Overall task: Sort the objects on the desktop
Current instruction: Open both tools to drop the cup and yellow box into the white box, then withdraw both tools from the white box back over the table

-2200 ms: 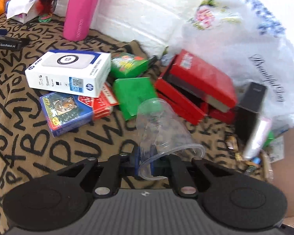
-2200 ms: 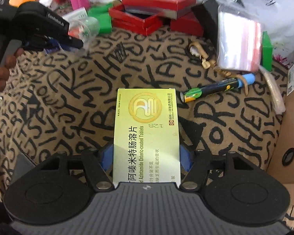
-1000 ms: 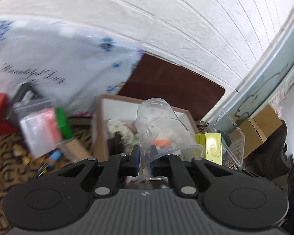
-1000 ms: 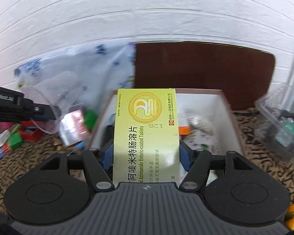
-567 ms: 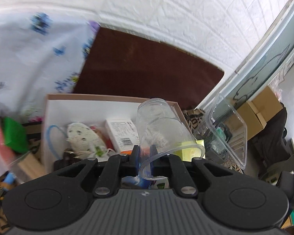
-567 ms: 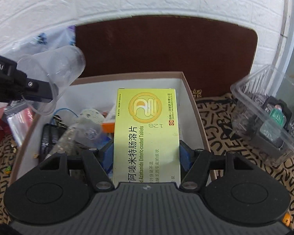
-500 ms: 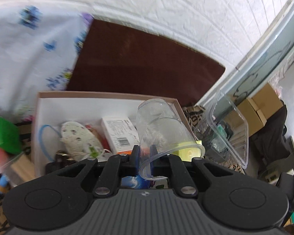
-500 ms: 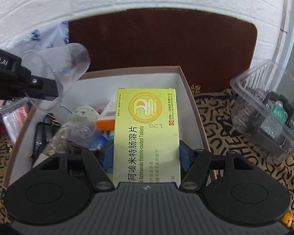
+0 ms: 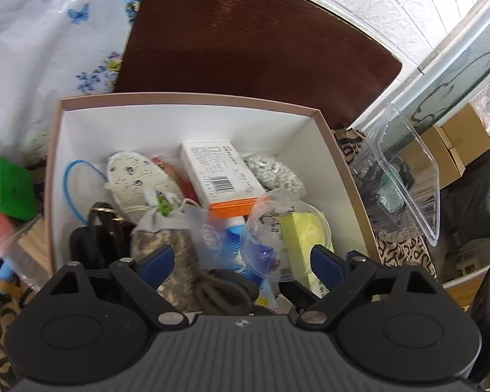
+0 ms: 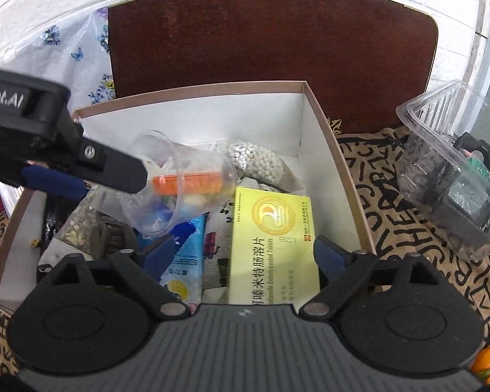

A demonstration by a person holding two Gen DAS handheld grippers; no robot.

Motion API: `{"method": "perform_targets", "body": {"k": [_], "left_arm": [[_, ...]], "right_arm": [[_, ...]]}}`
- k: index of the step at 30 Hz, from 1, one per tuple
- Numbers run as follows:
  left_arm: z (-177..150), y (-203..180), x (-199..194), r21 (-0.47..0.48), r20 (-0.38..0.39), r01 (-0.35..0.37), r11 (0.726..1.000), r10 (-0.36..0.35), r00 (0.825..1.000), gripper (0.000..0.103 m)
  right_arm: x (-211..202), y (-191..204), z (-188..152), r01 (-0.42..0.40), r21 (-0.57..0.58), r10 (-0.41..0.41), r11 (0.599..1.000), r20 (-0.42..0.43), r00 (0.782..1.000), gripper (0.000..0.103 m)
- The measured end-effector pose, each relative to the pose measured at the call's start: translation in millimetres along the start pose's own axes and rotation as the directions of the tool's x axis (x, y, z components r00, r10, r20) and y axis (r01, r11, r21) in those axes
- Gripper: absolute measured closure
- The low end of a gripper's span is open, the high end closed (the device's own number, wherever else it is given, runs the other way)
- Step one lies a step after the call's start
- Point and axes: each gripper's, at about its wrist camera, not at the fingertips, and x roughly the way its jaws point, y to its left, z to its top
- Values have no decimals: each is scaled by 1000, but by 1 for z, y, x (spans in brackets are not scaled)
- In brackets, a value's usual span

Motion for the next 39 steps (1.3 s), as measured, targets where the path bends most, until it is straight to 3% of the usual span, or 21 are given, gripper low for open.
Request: {"method": "perform_targets", "body": {"k": [11,26,33,39], "left_arm": [[-10,-2,-32,-2,66,-65,998,65,996,0],[-40,-1,-75,5,101,-55,998,54,993,0],[-75,36,-113,-62,129,-57,996,65,989,0],[-103,87,-148,-153,151,-131,979,154,976,0]], "right_arm": [[-26,10,-8,2,38,-2,999,4,1000,6],[-66,27,-19,-22,34,21,999,36,999,6],[-84,64,-21,-100,-47,102,994,48,994,6],[-97,116,-30,-216,-146,223,966,38,974,6]]}}
